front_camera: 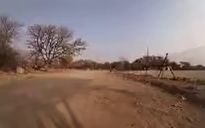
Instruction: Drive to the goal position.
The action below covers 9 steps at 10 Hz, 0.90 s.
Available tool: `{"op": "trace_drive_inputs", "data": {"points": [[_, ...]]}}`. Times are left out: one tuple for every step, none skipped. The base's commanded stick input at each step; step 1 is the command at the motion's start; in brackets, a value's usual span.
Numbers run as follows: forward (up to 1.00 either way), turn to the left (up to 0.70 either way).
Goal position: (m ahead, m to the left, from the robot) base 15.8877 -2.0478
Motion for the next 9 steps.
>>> {"op": "trace_drive_inputs", "data": {"points": [[0.7,0.0],[0.7,0.0],[0.7,0.0],[0.7,0.0],[0.7,0.0],[0.7,0.0],[0.7,0.0],[0.7,0.0],[0.7,0.0]]}}
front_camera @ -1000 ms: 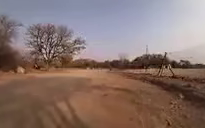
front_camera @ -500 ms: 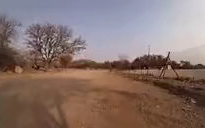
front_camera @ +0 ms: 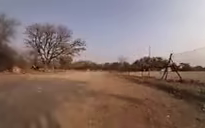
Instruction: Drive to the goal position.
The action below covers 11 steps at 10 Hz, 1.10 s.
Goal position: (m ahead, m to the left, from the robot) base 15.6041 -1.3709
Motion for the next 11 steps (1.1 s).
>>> {"op": "trace_drive_inputs", "data": {"points": [[0.7,0.0],[0.7,0.0],[0.7,0.0],[0.7,0.0],[0.7,0.0],[0.7,0.0],[0.7,0.0],[0.7,0.0],[0.7,0.0],[0.7,0.0],[0.7,0.0]]}}
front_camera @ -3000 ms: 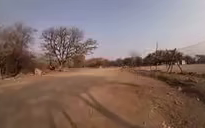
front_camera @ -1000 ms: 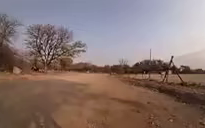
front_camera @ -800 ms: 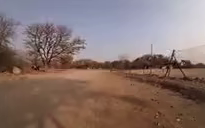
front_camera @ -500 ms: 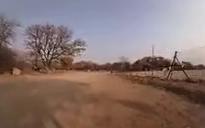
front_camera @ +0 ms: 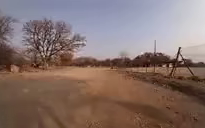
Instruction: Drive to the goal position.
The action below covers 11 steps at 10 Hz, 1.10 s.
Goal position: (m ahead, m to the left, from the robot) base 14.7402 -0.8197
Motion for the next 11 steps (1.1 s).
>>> {"op": "trace_drive_inputs", "data": {"points": [[0.7,0.0],[0.7,0.0],[0.7,0.0],[0.7,0.0],[0.7,0.0],[0.7,0.0],[0.7,0.0],[0.7,0.0],[0.7,0.0],[0.7,0.0],[0.7,0.0]]}}
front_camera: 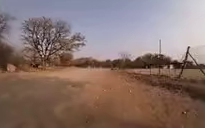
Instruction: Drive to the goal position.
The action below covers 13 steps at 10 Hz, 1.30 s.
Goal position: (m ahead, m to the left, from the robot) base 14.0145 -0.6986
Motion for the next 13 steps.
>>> {"op": "trace_drive_inputs", "data": {"points": [[0.7,0.0],[0.7,0.0],[0.7,0.0],[0.7,0.0],[0.7,0.0],[0.7,0.0],[0.7,0.0],[0.7,0.0],[0.7,0.0],[0.7,0.0],[0.7,0.0],[0.7,0.0],[0.7,0.0]]}}
